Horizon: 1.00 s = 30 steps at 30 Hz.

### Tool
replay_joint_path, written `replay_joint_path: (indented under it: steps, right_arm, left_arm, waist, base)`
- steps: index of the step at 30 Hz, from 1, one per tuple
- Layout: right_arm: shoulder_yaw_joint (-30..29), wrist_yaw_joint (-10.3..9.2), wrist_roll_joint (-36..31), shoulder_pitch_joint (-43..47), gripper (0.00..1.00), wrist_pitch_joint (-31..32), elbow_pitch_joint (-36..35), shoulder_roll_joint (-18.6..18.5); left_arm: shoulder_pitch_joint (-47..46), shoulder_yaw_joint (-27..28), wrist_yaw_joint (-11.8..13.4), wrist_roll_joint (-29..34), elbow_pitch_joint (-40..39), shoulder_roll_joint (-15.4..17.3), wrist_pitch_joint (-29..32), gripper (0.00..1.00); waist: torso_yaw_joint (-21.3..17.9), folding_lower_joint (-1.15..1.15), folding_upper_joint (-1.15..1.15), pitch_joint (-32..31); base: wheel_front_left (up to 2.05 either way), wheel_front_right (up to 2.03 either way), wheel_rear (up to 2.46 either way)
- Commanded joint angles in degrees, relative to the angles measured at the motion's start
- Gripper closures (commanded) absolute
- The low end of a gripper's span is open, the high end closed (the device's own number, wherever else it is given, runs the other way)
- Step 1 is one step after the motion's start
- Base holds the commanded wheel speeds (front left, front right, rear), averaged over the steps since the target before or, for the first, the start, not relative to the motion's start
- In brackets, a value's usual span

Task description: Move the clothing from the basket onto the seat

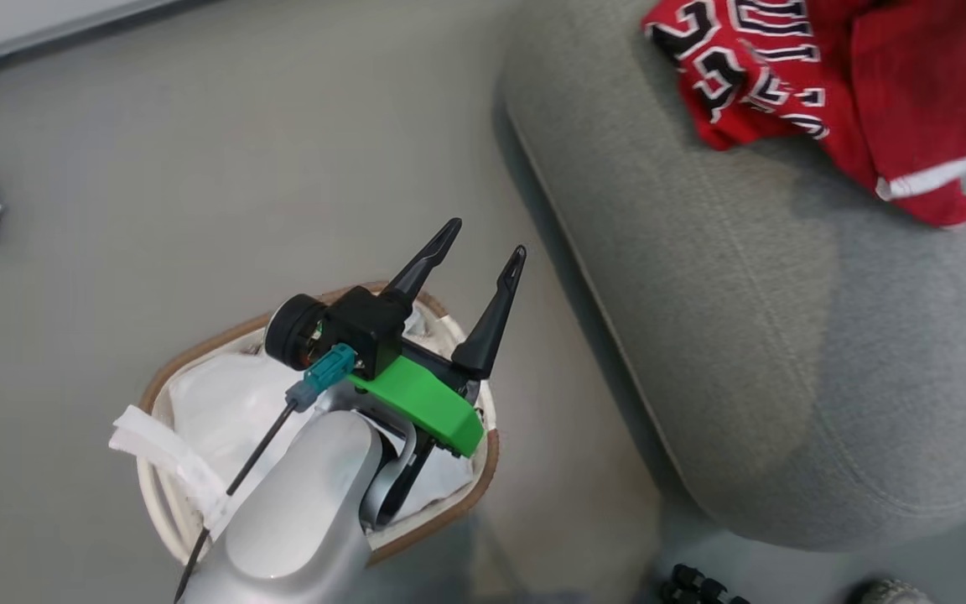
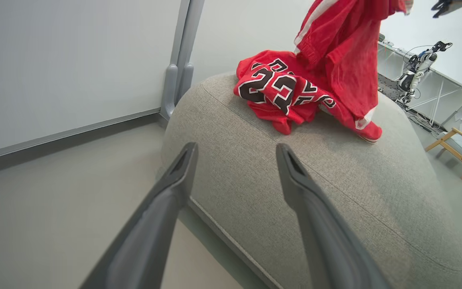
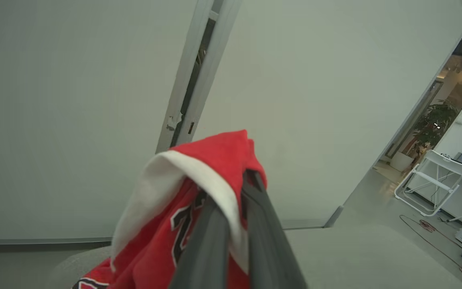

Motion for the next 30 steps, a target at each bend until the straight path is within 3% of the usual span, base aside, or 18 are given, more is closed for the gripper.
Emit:
replay_joint_path:
  steps: [1, 11, 13, 14, 15, 16, 23, 30]
  right_arm:
    - [-1.82, -0.08, -1.1, 1.84, 1.0, -0.01, 2.06, 0.34]
    - [-11.59, -0.08, -5.01, 14.03, 0.99, -0.01, 11.25, 4.04]
    - [-12.48, -0.08, -5.16, 16.4, 0.81, 0.0, 11.41, 4.38]
    - [-13.22, -0.08, -4.93, 17.57, 0.59, 0.0, 10.99, 4.56]
    - [-13.53, -0.08, -4.85, 18.49, 0.22, 0.0, 10.55, 4.86]
    - [-13.71, -0.08, -4.72, 19.55, 0.0, 0.0, 10.23, 5.2]
    - [-14.4, -0.08, -2.33, 27.37, 0.0, -0.01, 5.71, 7.25]
    - [-9.57, -0.08, 0.72, 32.7, 0.0, -0.01, -1.64, 8.93]
  left_arm:
    - [-1.28, 0.0, -0.24, -0.42, 0.18, 0.61, -0.03, 0.0]
    - [1.19, 0.52, -0.24, -0.98, 1.01, 0.99, -0.03, 0.0]
    - [1.44, 0.69, -0.24, -0.78, 1.47, 0.99, -0.03, 0.0]
    - [1.77, 0.75, -0.24, -0.86, 1.75, 0.87, -0.03, 0.0]
    - [1.98, 0.77, -0.24, -0.83, 1.9, 0.8, -0.03, 0.0]
    - [2.22, 0.81, -0.24, -0.89, 2.09, 0.68, -0.03, 0.0]
    - [4.97, 1.65, -0.24, -1.08, 3.03, -0.23, -0.03, 0.0]
    - [8.84, 5.52, -0.24, -0.49, 3.66, -1.28, -0.03, 0.0]
  waist:
    - [5.08, -0.01, 0.0, 4.84]
    - [6.02, -0.01, 0.0, 3.26]
    - [5.53, -0.01, 0.0, 2.13]
    - [5.24, -0.01, 0.0, 1.49]
    - [4.99, -0.01, 0.0, 0.83]
    - [4.8, -0.01, 0.0, 0.25]
    - [4.01, -0.01, 0.0, -5.52]
    - [5.48, -0.01, 0.0, -10.36]
  base:
    - [0.0, 0.0, 0.0]
    - [0.0, 0.0, 0.0]
    - [0.0, 0.0, 0.0]
    - [0.0, 0.0, 0.0]
    - [0.0, 0.0, 0.0]
    - [0.0, 0.0, 0.0]
    - [0.0, 0.0, 0.0]
    - [0.0, 0.0, 0.0]
